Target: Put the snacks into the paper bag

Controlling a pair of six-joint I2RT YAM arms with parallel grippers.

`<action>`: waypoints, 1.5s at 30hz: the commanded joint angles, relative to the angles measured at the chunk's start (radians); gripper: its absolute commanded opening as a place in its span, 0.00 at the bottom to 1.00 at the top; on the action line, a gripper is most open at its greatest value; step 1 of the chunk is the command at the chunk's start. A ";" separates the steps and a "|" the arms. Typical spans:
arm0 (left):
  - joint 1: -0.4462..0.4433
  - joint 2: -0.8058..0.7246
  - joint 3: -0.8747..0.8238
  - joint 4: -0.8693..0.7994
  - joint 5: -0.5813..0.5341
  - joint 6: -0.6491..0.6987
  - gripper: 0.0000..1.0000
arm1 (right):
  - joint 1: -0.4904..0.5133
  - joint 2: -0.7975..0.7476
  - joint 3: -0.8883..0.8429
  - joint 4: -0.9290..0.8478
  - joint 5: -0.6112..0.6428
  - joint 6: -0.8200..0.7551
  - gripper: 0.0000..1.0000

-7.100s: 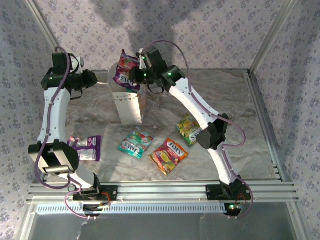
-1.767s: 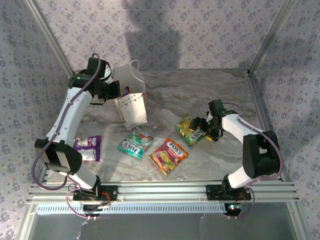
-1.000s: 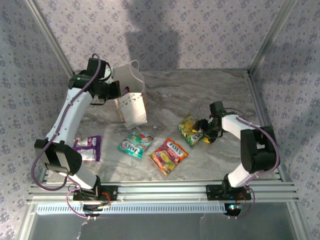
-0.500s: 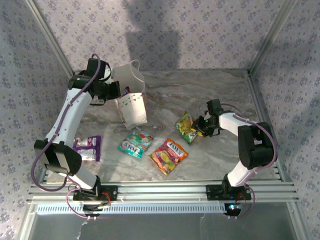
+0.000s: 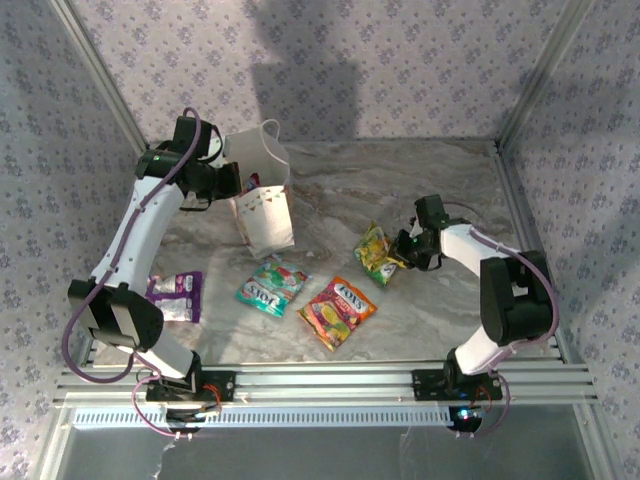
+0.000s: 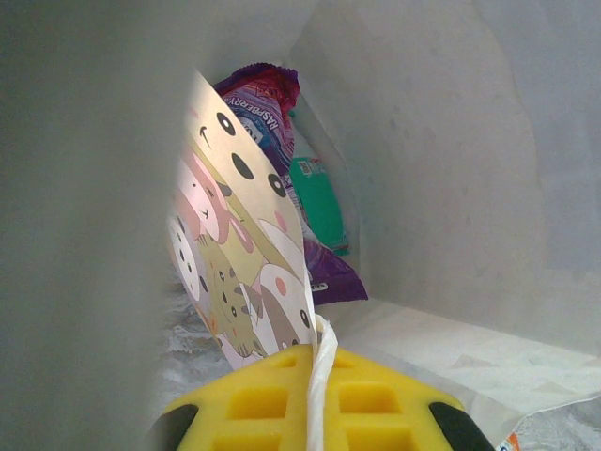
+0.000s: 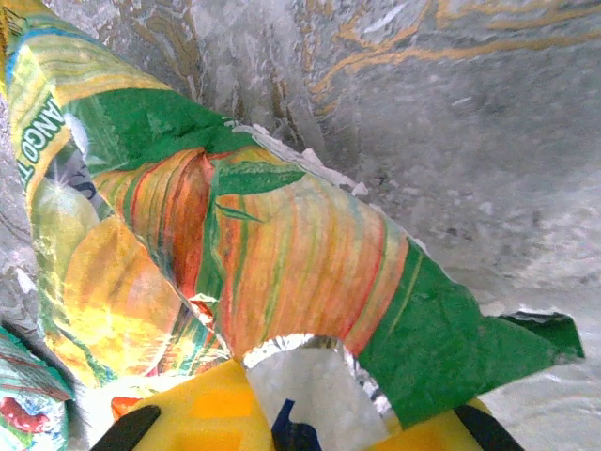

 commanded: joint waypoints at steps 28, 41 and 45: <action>0.014 -0.080 0.153 -0.119 0.008 -0.073 0.39 | 0.153 -0.222 0.434 -0.196 0.271 -0.175 0.13; 0.045 -0.151 0.127 -0.203 -0.111 -0.135 0.48 | 0.230 -0.192 0.643 -0.173 0.308 -0.245 0.13; 0.092 -0.158 0.106 -0.188 -0.113 -0.154 0.52 | 0.273 -0.191 0.695 -0.135 0.327 -0.265 0.13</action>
